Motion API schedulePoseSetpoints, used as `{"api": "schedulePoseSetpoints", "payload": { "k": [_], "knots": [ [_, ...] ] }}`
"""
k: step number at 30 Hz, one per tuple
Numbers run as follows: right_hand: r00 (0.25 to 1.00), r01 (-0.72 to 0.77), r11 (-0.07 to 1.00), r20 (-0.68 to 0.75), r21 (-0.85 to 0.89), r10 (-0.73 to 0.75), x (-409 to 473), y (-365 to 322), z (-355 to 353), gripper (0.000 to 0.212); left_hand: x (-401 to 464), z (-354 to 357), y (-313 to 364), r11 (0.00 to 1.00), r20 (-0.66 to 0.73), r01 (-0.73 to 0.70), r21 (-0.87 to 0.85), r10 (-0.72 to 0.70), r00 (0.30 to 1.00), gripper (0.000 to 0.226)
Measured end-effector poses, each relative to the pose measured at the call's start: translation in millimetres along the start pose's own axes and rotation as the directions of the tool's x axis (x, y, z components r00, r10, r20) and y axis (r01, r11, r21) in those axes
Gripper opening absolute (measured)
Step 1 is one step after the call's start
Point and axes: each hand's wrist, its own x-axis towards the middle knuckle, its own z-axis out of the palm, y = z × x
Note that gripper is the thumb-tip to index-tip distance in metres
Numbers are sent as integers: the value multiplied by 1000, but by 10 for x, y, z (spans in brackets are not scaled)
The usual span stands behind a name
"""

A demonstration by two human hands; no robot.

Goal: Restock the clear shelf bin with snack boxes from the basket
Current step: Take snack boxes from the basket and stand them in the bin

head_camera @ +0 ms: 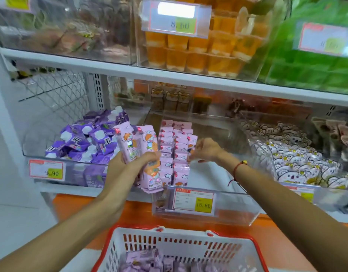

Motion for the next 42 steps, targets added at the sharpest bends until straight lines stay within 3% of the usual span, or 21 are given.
{"api": "schedulePoseSetpoints", "payload": {
  "k": [4, 8, 11, 13, 16, 20, 26, 28, 30, 32, 34, 37, 39, 42],
  "knots": [
    [996, 36, 996, -81, -80, -42, 4, -10, 41, 42, -15, -2, 14, 1000, 0, 0, 12, 0, 1000, 26],
    [995, 75, 973, -54, -217, -89, 12, -128, 114, 25, -25, 4, 26, 999, 6, 2, 43, -2, 1000, 27],
    [999, -7, 1000, 47, -15, 8, 7, -151, -9, 9, -17, -11, 23, 998, 5, 8, 67, -9, 1000, 28],
    [1000, -5, 998, -13, 59, 6, -4, -120, -68, 14, -19, -20, 29, 997, 2, 15, 74, -15, 1000, 31],
    [996, 47, 997, -75, 66, -42, -42, -111, -32, 11, -28, -15, 48, 996, 8, 21, 82, -22, 1000, 38],
    [999, 29, 994, -23, 108, -27, -54, -105, -22, 21, -36, -11, 76, 998, 17, 38, 45, -39, 999, 54],
    [1000, -25, 990, 21, 140, 22, -183, -53, -104, 23, -90, -2, 114, 998, -9, 40, 51, -40, 999, 41],
    [998, -2, 1000, -68, 30, 4, -311, -74, -160, 32, -134, 14, 143, 999, -79, -19, 46, 22, 997, 33],
    [947, 155, 988, -284, -18, -154, -558, -178, -206, 29, -200, 26, 204, 994, -107, -100, 48, 105, 989, 28],
    [878, 382, 912, -369, 152, -306, -916, -359, -197, 16, -288, 51, 280, 981, -33, -173, 89, 177, 984, 27],
    [892, 450, 811, -224, 372, -392, -1295, -554, -147, 16, -395, 87, 341, 968, 115, -215, 128, 201, 973, 28],
    [882, 410, 822, 56, 395, -467, -1644, -733, -100, 30, -523, 124, 350, 960, 292, -227, 166, 172, 941, 34],
    [875, 435, 816, 37, 379, -483, -1718, -763, -115, 25, -571, 127, 345, 967, 330, -201, 153, 142, 933, 37],
    [888, 452, 781, -137, 432, -438, -1711, -729, -171, 19, -609, 133, 353, 963, 378, -228, 145, 159, 912, 45]
  ]
}}
